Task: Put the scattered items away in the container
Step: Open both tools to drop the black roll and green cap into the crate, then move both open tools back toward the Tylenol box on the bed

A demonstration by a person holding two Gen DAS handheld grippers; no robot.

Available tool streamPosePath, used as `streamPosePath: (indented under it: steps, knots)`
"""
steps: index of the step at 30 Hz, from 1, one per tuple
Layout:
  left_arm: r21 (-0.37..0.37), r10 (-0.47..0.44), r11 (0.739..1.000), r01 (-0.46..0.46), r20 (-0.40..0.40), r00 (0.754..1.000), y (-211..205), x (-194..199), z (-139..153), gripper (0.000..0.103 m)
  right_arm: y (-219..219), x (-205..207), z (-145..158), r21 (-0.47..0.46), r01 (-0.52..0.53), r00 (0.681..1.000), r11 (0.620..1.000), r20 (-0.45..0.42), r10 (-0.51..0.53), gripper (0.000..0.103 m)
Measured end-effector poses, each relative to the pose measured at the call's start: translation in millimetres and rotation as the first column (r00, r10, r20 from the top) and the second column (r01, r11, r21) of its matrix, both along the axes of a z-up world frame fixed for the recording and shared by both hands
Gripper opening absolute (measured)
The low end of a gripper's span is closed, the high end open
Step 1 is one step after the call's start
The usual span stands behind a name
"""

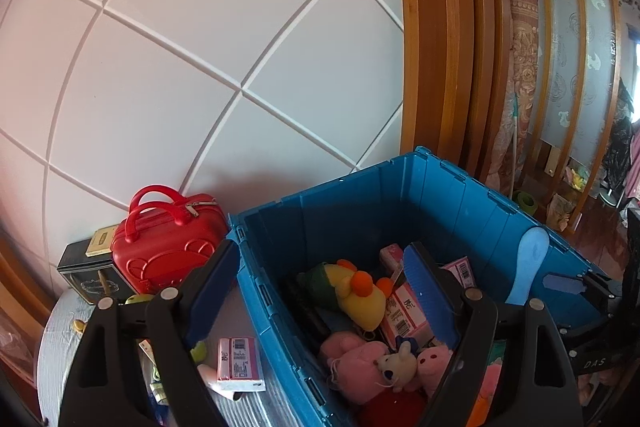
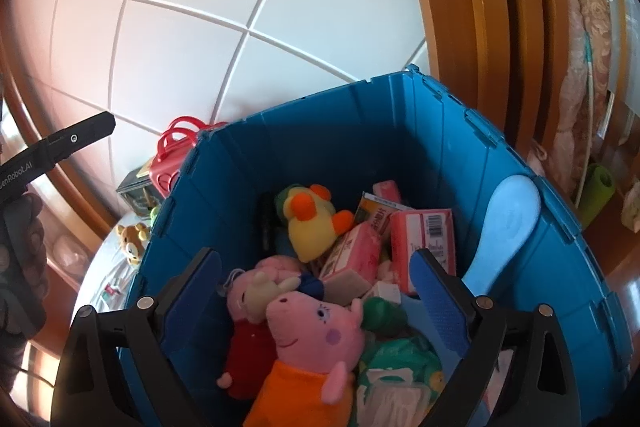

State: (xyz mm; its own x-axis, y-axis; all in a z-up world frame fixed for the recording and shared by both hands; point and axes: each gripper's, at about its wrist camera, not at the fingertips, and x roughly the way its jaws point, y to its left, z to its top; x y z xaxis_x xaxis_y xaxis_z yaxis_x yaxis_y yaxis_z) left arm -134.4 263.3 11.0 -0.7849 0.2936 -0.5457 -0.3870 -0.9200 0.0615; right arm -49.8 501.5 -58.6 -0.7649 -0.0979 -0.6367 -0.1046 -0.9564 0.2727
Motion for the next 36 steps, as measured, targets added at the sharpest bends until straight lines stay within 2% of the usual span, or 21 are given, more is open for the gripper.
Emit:
streamPosePath:
  steps: [10,18,30,36]
  knots:
    - [0.024,0.077,0.997,-0.078,0.025,0.997,-51.2,32.3,-14.4,0.084,-36.5,12.9,15.7,0.026,-0.053,0.998,0.998,-0.019,0.054,0.098]
    - [0.039,0.157,0.986,-0.16,0.066,0.985,-118.5,56.7,-35.4,0.084,-88.8,15.0,27.9,0.069,-0.114,0.993,0.991,-0.019,0.116,0.098]
    - [0.015,0.282,0.958,-0.286,0.135,0.95,-232.5,74.6,-71.9,0.084,-191.0,0.3,27.1,0.086,-0.212,0.977,0.973,0.001,0.213,0.098]
    - [0.01,0.353,0.933,-0.359,0.163,0.921,-298.7,83.6,-89.7,0.084,-251.6,-12.3,21.7,0.093,-0.265,0.964,0.96,0.027,0.264,0.098]
